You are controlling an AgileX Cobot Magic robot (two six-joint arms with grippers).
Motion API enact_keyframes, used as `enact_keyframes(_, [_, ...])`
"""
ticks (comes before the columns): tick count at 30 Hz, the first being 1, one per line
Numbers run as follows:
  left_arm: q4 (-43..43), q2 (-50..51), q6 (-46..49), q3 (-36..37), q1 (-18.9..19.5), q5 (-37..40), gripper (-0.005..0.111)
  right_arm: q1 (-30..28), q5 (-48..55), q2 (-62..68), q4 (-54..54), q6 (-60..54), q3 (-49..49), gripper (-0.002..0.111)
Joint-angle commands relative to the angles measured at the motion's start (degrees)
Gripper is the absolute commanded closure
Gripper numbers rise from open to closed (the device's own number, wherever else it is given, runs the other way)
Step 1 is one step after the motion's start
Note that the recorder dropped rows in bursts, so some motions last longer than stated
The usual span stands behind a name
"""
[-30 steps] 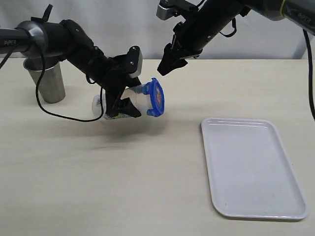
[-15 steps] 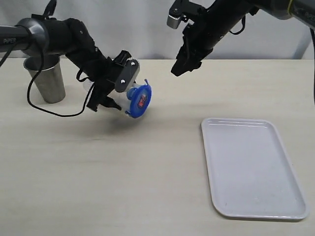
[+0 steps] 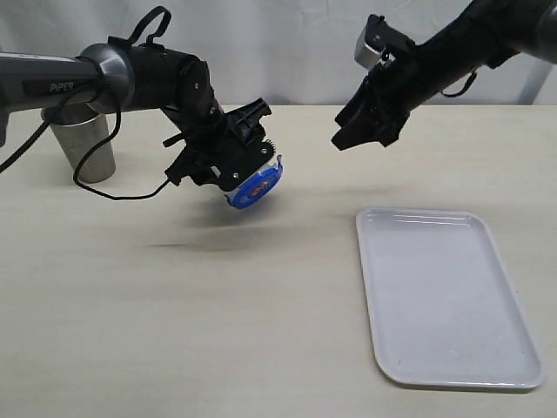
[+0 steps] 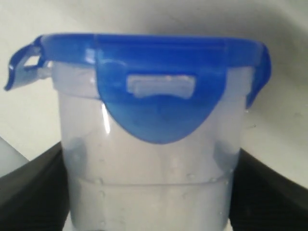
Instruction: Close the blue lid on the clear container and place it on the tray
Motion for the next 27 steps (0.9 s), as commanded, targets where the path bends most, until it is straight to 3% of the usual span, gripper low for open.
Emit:
enact_keyframes(1, [-2.35,-0.82,1.82,-0.47,-0.01,-0.84,0.107,-0.17,0.66,-0.42,11.18,-16.84,5.63,0.061])
enact_keyframes(5, [-7.41,-0.82,1.82,-0.47,-0.01,-0.71,0.107,0.82,0.66,-0.42,15.81,-27.24,9.74,0.061])
enact_keyframes(9, [-8.98,-0.82,1.82,-0.47,-0.01,-0.32,0.107,3.39,-1.66,-0.42,15.25,-29.94,12.11,0.061])
enact_keyframes(16, [-13.67,-0.82,1.82,-0.47,-0.01,0.55,0.107,6.45,-7.98,-0.18,11.0,-26.07,12.92,0.061])
enact_keyframes(27, [-14.71,-0.82,1.82,-0.47,-0.01,1.83,0.107,1.87,-9.25,-0.18,11.5,-23.68,12.92,0.061])
